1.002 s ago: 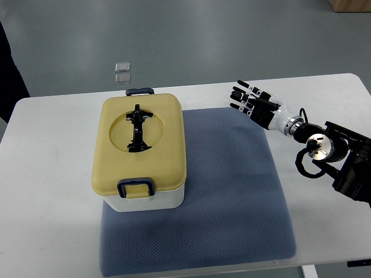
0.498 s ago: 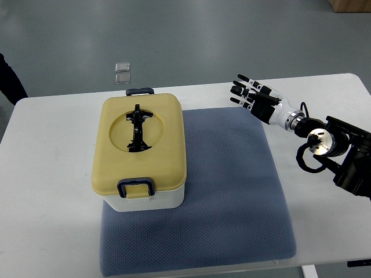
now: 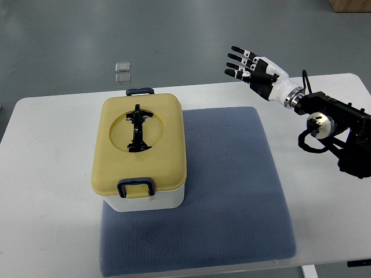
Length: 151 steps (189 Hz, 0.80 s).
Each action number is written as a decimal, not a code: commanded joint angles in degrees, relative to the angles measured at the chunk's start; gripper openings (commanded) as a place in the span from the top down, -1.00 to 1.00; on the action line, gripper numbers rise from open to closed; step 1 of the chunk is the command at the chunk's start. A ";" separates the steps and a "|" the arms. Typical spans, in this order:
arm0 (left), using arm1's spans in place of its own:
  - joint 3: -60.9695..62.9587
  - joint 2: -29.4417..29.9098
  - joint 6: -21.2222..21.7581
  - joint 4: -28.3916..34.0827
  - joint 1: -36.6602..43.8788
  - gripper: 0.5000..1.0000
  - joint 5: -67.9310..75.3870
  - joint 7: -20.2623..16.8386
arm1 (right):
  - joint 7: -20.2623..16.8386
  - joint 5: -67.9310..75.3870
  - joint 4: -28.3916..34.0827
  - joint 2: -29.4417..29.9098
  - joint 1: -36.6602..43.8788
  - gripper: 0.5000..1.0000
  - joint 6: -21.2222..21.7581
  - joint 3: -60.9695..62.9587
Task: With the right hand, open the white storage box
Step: 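Raise the right hand and swing it toward the yellow lid, then lower the right hand onto the lid and grasp the black handle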
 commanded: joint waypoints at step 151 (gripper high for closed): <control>0.00 0.00 0.01 0.00 0.00 -1.00 0.00 0.00 | 11.22 -60.56 16.87 -5.45 17.71 -0.73 0.68 -1.56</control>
